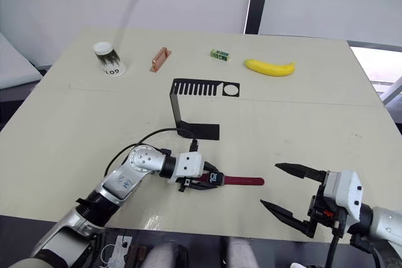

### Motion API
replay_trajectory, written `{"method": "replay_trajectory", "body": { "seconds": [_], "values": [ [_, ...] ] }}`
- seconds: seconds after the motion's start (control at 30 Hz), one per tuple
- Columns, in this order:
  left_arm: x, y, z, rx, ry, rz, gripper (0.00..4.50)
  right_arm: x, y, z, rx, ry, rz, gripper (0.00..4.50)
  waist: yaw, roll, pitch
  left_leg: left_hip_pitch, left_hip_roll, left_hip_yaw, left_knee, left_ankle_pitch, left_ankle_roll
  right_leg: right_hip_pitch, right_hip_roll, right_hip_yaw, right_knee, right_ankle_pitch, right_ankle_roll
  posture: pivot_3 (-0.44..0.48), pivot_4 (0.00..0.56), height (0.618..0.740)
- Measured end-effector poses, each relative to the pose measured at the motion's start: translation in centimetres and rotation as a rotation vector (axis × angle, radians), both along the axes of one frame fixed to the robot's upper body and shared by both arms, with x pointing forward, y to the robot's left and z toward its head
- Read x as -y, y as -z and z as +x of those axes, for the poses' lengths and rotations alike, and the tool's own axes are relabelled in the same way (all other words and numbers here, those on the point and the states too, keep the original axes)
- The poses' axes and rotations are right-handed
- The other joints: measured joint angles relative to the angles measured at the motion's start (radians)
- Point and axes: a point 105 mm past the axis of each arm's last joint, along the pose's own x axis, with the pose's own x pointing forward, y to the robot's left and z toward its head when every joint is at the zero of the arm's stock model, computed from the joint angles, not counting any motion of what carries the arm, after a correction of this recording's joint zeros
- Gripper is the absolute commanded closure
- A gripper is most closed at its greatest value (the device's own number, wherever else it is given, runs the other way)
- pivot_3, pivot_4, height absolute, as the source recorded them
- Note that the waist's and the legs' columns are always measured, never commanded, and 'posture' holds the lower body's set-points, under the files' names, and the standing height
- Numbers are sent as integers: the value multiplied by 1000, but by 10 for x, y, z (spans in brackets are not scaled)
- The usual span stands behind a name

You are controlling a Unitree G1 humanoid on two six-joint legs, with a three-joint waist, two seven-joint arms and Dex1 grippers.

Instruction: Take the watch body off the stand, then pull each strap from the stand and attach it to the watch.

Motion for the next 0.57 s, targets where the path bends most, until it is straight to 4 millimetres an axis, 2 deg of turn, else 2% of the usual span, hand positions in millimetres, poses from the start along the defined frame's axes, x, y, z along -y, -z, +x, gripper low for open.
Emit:
{"method": "replay_trajectory", "body": {
  "seconds": [0.07, 0.13, 0.27, 0.33, 0.43, 0.47, 0.5, 0.57],
  "values": [
    [-6, -8, 3, 10, -3, -26, 62, 7, 5, 0, -9, 13, -3, 0, 0, 0, 0, 0, 0, 0, 0, 0, 0, 0, 0, 0, 0, 0, 0, 0, 150, 739],
    [-19, -21, -1, -1, 13, -75, 62, 17, 10, -1, -12, 24, -16, 0, -2, 0, 0, 0, 1, 0, 0, 0, 0, 0, 0, 0, 0, 0, 0, 0, 150, 739],
    [-75, -38, -13, -36, -35, -125, 62, 46, 17, -6, -32, 79, -65, 0, -8, 2, 0, 1, 1, 0, -1, 0, -1, -1, 0, 0, 1, -1, -1, 0, 150, 739],
    [-111, -36, -19, -53, -136, -116, 62, 63, 17, -8, -34, 84, -114, 0, -15, 3, 0, 2, 1, 1, -1, 0, 0, 0, -1, 0, 1, -1, -1, 0, 150, 739],
    [-180, -35, -32, -87, -395, -118, 62, 92, 13, -9, -35, 130, -186, 0, -27, 2, 1, 2, 1, 0, -3, 0, 0, 0, -1, -1, 0, -1, -2, 0, 150, 739],
    [-198, -35, -36, -89, -465, -114, 62, 99, 11, -8, -32, 142, -199, 0, -27, 2, 1, 2, 1, -1, -3, -1, 1, 0, -2, -1, 0, -1, -2, 0, 150, 739],
    [-214, -36, -41, -71, -527, -105, 62, 105, 10, -6, -26, 144, -218, 0, -27, 2, 1, 2, 1, -1, -3, -2, 3, 0, -2, -1, 0, -1, -2, 0, 150, 739],
    [-233, -38, -44, -29, -613, -103, 62, 114, 6, 0, 0, 154, -233, 0, -25, 2, 1, 3, 0, 0, -3, -2, 4, 1, -3, -1, -1, -1, -1, 0, 150, 739]
  ]
}}
